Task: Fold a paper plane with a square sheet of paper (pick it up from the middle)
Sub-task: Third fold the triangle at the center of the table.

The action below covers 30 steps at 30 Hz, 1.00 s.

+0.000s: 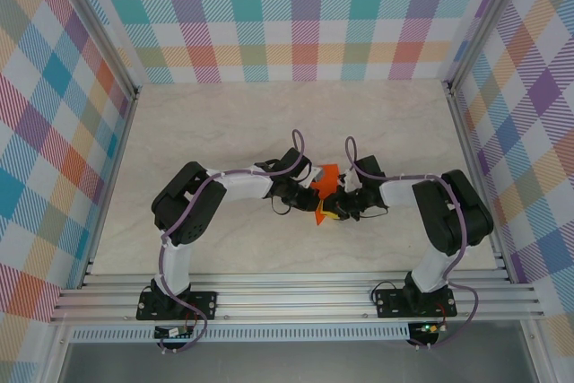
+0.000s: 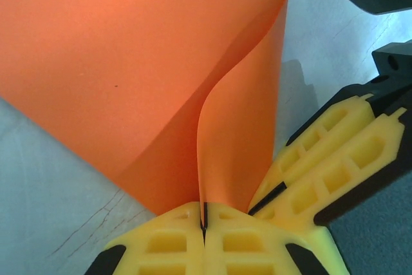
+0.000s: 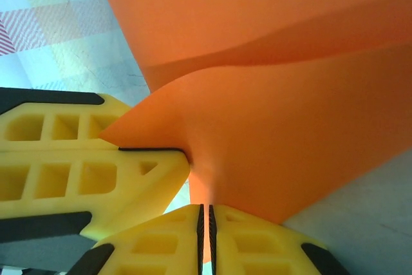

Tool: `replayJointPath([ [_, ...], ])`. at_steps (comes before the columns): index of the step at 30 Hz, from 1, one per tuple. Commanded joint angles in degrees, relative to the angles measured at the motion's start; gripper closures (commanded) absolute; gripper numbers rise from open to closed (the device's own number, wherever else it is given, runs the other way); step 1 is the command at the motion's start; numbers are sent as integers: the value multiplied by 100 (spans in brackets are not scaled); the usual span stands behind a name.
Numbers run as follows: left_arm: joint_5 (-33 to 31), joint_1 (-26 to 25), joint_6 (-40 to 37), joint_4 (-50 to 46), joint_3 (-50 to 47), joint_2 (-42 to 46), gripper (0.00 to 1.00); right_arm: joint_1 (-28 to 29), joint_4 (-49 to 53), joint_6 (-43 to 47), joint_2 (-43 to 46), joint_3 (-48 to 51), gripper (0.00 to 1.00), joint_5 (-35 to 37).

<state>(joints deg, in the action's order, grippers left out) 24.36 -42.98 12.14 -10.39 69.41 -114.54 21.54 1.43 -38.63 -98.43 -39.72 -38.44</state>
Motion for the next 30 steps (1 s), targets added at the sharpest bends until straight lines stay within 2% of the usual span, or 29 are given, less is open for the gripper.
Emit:
replayJointPath([
  [1, -343, 79, -80, -466, -41, -167, 96, 26, -203, -53, -52, 141, 87, 38],
  [10, -318, 73, -97, -493, -7, -196, 96, 55, -390, -295, 590, 486, 85, -75],
  [16, -283, 80, -98, -504, 27, -230, 96, 257, -712, -503, 424, 512, 85, -118],
  [24, -274, 82, -107, -502, 46, -253, 96, 360, -311, -287, 45, 447, 86, 563],
  [30, -301, 82, -108, -499, 29, -243, 96, 397, -544, -417, 315, 531, 86, 294],
])
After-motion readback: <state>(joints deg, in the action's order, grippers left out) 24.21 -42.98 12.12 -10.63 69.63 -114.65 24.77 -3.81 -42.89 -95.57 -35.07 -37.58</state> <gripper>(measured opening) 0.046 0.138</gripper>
